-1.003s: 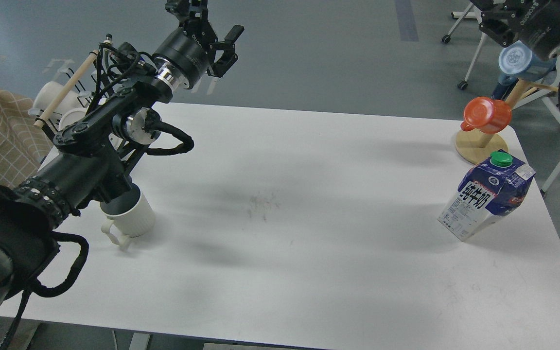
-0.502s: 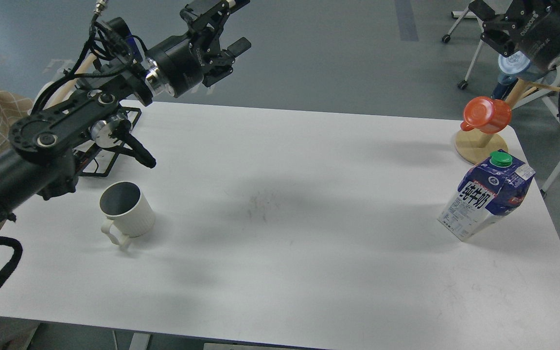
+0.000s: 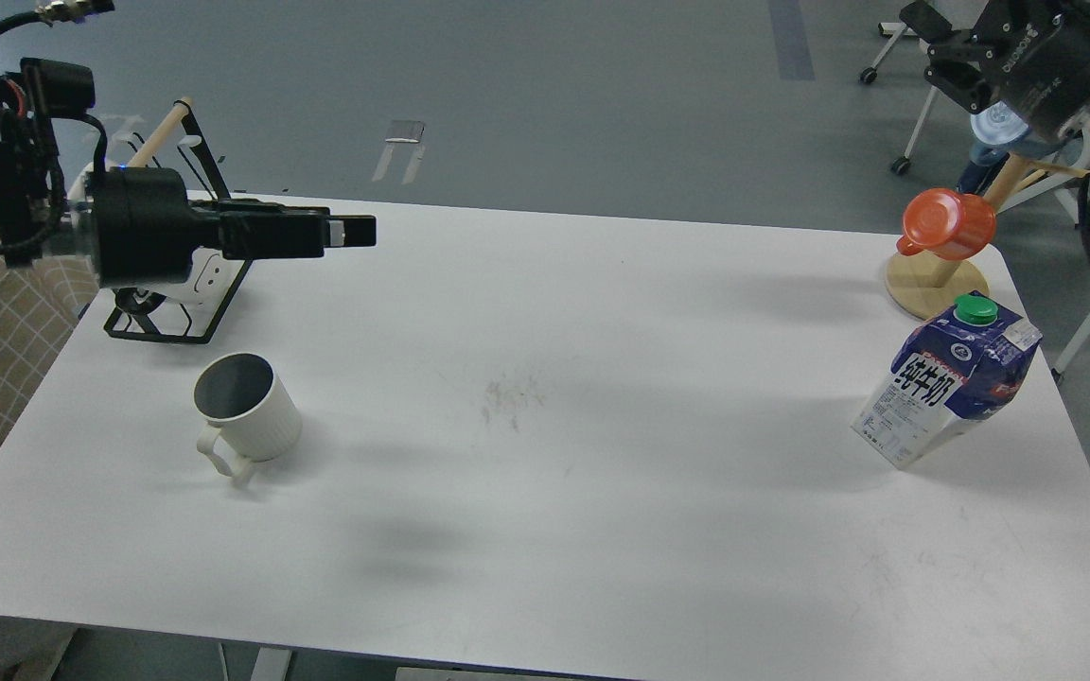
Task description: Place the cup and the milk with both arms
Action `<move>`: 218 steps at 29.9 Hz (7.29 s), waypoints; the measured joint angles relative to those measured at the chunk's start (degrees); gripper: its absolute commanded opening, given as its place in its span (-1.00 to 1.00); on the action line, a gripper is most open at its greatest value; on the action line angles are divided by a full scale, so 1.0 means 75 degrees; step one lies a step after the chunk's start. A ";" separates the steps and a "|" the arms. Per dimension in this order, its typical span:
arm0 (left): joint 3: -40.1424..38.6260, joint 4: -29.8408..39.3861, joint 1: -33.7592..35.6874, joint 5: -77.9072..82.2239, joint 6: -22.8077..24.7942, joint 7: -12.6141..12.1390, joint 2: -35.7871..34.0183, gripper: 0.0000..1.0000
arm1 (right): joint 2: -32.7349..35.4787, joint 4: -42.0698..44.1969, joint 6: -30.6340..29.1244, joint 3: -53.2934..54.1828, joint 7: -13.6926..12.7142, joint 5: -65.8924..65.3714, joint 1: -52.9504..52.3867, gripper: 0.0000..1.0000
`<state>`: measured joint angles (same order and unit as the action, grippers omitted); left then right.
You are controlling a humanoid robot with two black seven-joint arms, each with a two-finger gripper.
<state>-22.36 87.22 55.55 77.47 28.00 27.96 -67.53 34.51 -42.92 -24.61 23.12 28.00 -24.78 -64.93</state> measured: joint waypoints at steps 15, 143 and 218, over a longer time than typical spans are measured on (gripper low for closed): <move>0.1122 -0.1080 -0.0367 0.2489 0.0001 0.0008 -0.0444 0.97 | -0.0042 -0.0132 0.0081 0.0000 0.0000 -0.0012 0.0144 1.00; 0.4041 -0.2290 0.2549 0.5440 0.0000 0.0006 0.5424 -1.00 | -0.1425 -0.0005 0.0681 -0.1283 0.0000 -0.0063 -0.2721 1.00; 0.4714 -0.2584 0.4572 0.2826 0.0000 0.0007 0.4951 0.87 | -0.0257 -0.0732 0.0602 -0.1884 0.0000 -0.0156 -0.2059 1.00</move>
<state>13.00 67.84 89.84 98.67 28.00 28.01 -30.40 32.58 -48.41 -20.10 8.99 28.00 -25.96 -80.37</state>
